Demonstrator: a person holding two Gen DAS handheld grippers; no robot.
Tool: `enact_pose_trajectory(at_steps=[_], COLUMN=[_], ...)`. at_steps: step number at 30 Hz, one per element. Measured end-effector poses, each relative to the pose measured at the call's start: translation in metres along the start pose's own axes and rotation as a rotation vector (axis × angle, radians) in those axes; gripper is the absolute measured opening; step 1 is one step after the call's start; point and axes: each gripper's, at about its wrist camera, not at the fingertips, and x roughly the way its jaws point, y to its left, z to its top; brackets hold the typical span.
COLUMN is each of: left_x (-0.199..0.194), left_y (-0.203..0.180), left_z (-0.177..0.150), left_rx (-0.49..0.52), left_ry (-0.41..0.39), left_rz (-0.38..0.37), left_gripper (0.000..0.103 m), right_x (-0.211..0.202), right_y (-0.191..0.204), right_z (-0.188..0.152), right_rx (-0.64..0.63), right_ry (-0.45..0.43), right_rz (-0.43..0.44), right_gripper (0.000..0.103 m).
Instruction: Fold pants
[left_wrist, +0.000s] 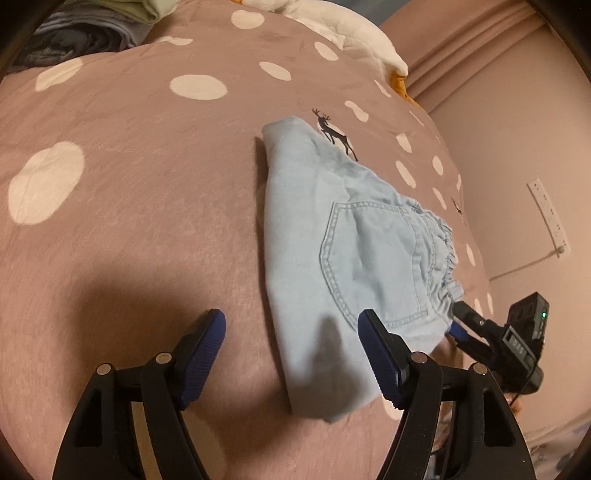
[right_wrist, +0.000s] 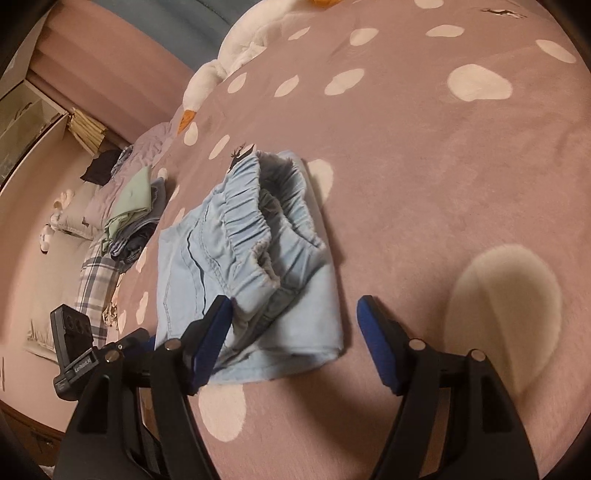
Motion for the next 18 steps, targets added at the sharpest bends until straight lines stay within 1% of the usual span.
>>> enact_pose_trajectory(at_steps=[2, 9, 12, 18], left_x=[0.005, 0.019, 0.025, 0.032], left_y=[-0.002, -0.014, -0.019, -0.022], left_z=[0.004, 0.013, 0.015, 0.020], left_rx=[0.016, 0.074, 0.100, 0.122], left_ry=[0.003, 0.015, 0.020, 0.027], left_rz=[0.005, 0.013, 0.014, 0.009], left_gripper=[0.073, 0.073, 0.073, 0.073], right_x=[0.005, 0.026, 0.031, 0.037], right_y=[0.001, 0.006, 0.010, 0.011], right_z=[0.003, 0.016, 0.019, 0.026], right_rx=[-0.009, -0.034, -0.047, -0.059], right_ry=[0.012, 0.043, 0.047, 0.048], right_rz=[-0.001, 0.039, 0.038, 0.042], right_gripper=[0.071, 0.071, 0.071, 0.071])
